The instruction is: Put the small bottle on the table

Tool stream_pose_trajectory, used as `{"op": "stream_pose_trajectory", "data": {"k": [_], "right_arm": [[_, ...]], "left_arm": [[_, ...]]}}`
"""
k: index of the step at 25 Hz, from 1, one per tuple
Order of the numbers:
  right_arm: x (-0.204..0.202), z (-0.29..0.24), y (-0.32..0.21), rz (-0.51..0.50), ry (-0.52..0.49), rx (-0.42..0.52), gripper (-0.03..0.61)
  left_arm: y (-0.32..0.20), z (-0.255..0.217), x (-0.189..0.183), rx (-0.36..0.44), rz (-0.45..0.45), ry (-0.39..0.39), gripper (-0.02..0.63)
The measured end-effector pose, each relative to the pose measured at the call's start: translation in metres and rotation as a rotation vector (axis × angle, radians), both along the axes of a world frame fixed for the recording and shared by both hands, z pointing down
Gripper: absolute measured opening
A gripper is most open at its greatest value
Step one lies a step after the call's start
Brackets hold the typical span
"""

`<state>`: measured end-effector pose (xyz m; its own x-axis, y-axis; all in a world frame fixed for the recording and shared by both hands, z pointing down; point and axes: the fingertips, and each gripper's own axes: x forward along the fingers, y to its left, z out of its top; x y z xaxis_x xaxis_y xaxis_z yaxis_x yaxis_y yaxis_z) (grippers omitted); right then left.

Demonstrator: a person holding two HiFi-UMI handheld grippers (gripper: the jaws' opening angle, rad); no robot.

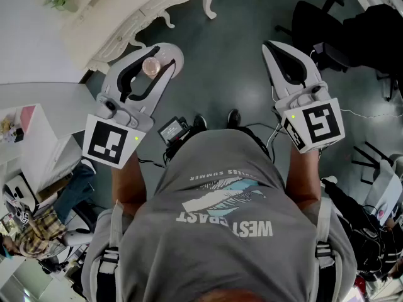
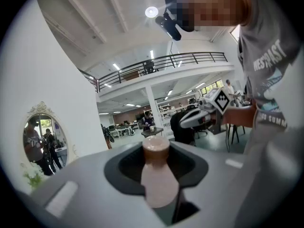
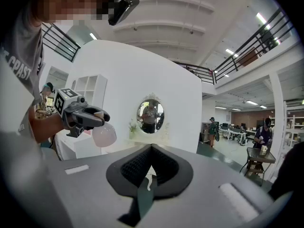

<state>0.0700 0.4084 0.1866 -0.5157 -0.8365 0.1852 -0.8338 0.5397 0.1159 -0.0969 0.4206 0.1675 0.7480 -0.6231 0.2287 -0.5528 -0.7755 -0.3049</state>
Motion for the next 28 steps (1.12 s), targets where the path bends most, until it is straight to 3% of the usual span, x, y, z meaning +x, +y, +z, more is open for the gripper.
{"op": "stream_pose_trajectory", "data": {"k": [22,28], "right_arm": [[0.066,0.005,-0.026,-0.101,-0.041,-0.026,0.002],[0.077,0.008,-0.034,-0.121,-0.053,-0.035,0.011]], "left_arm": [[-0.015,0.004,0.059,-0.016,-0.126,0.016,0.126],[-0.022,-0.003,0.069,0.014,-0.163,0.049,0.126]]}}
